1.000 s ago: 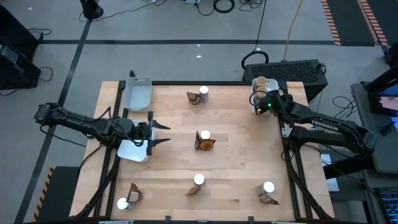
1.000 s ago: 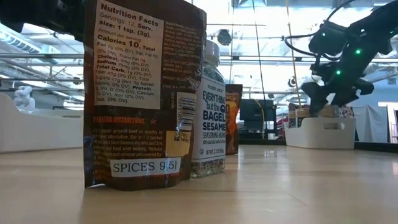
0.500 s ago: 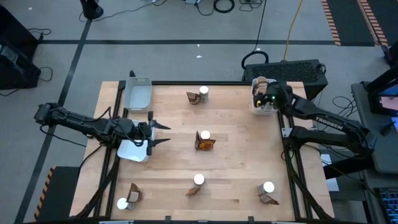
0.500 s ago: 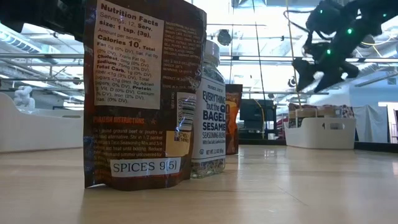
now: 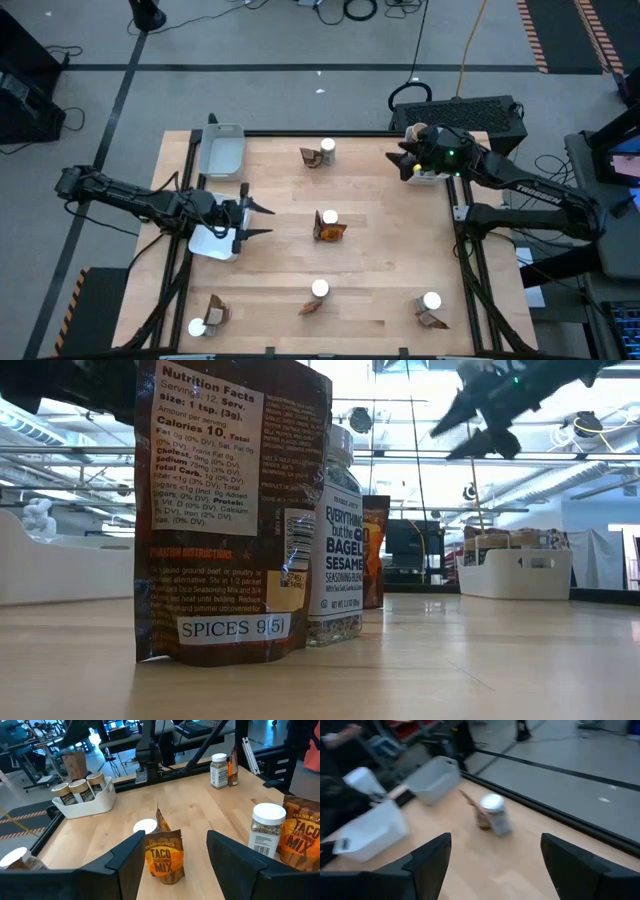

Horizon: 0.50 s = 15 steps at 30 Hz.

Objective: Sort spices by type
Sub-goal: Put the orange seasoning pack into the left white bin

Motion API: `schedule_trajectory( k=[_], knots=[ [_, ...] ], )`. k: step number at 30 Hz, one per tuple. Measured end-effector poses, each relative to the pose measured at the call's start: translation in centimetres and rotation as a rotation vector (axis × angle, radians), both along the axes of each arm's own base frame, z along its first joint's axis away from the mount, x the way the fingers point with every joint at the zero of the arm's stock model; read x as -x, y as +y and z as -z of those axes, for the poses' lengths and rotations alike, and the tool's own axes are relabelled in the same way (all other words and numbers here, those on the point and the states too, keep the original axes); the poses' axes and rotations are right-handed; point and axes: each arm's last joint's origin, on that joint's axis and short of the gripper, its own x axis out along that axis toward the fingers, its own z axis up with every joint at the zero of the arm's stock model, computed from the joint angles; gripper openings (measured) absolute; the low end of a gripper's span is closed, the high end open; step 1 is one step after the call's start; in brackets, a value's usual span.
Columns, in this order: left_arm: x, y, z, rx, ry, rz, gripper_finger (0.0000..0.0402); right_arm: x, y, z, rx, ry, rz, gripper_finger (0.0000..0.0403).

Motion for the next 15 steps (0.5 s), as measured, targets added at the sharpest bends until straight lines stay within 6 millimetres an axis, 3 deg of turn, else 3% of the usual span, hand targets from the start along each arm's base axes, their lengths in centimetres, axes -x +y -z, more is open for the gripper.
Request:
schedule_trajectory(
  k=[7,15],
  knots=[
    [0.0,0.0,0.0,0.000,0.000,0.000,0.0214,-3.8,2.0,-1.7,-0.010,-0.009,-0.155,0.0288],
    [0.1,-0.2,0.3,0.007,0.033,0.057,0.0214,-10.7,5.3,-2.9,-0.031,0.071,-0.340,0.0288]
  ],
)
